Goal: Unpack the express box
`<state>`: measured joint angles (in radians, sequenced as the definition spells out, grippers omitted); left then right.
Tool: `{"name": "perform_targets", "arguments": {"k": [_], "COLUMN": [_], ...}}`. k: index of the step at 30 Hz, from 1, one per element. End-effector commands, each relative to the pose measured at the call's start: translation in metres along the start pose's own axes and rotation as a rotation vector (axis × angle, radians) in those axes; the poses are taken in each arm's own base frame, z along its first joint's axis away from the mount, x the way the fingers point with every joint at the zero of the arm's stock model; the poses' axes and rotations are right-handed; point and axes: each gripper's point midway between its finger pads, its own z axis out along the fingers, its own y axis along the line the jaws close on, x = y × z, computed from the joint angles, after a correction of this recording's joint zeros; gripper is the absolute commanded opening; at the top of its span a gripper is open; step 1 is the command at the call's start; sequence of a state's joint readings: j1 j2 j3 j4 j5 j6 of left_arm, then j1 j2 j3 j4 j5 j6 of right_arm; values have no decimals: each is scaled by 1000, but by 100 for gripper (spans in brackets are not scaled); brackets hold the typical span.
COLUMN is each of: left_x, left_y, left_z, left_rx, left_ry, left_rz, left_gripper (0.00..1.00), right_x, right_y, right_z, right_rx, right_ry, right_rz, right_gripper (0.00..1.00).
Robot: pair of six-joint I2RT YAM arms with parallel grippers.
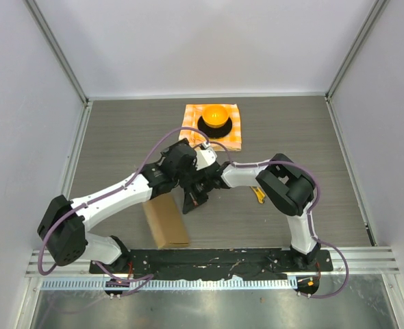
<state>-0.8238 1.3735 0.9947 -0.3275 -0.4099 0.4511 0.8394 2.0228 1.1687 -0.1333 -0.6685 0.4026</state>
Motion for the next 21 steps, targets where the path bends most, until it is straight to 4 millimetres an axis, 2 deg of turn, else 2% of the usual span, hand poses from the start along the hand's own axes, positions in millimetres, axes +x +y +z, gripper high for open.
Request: {"name": "perform_targets", "arguments": {"k": [1, 7, 9, 10, 11, 12, 13, 14, 15, 16, 18, 19, 20, 21], "left_x": [-2, 1, 1, 3, -4, 0, 10, 9, 24, 35, 66, 72, 103, 116], "left_y": [1, 1, 7, 15, 20, 25, 39, 39, 39, 49, 31, 28, 1, -6], "left_z": [1, -4, -7, -10, -15, -26, -31, -37, -44, -50, -53, -65, -68, -71], "left_rx": [-29, -33, -35, -40, -11, 20, 22, 90, 114, 97, 172, 181, 268, 308], "left_ry": [-32, -43, -34, -28, -54, -57, -47, -83, -47, -40, 5, -21, 36, 32], "left_rz": [-34, -48, -63, -85, -114, -126, -154, -117, -88, -66, 57, 101, 165, 319], "left_gripper": [94, 94, 94, 94, 94, 95, 95, 96, 97, 97, 98, 99, 100, 100], "right_x": [18, 10, 5, 7, 4, 4, 4, 3, 2, 1, -3, -6, -7, -10], "right_y": [-20, -36, -41, -44, -41, -42, -46, -47, -47, -50, -52, -50, -50, -48], "right_z": [-1, -7, -12, -14, -18, -20, -22, -24, -26, -28, -29, -30, -29, -29], "right_rx": [59, 138, 181, 195, 197, 209, 233, 240, 241, 250, 246, 233, 230, 223], "right_ry": [55, 16, -13, -15, -32, -41, -51, -59, -65, -72, -85, -90, -93, -101], "right_rz": [50, 76, 87, 92, 86, 87, 96, 101, 104, 116, 129, 144, 147, 146], "right_gripper": [1, 1, 1, 1, 1, 1, 1, 1, 1, 1, 1, 1, 1, 1]}}
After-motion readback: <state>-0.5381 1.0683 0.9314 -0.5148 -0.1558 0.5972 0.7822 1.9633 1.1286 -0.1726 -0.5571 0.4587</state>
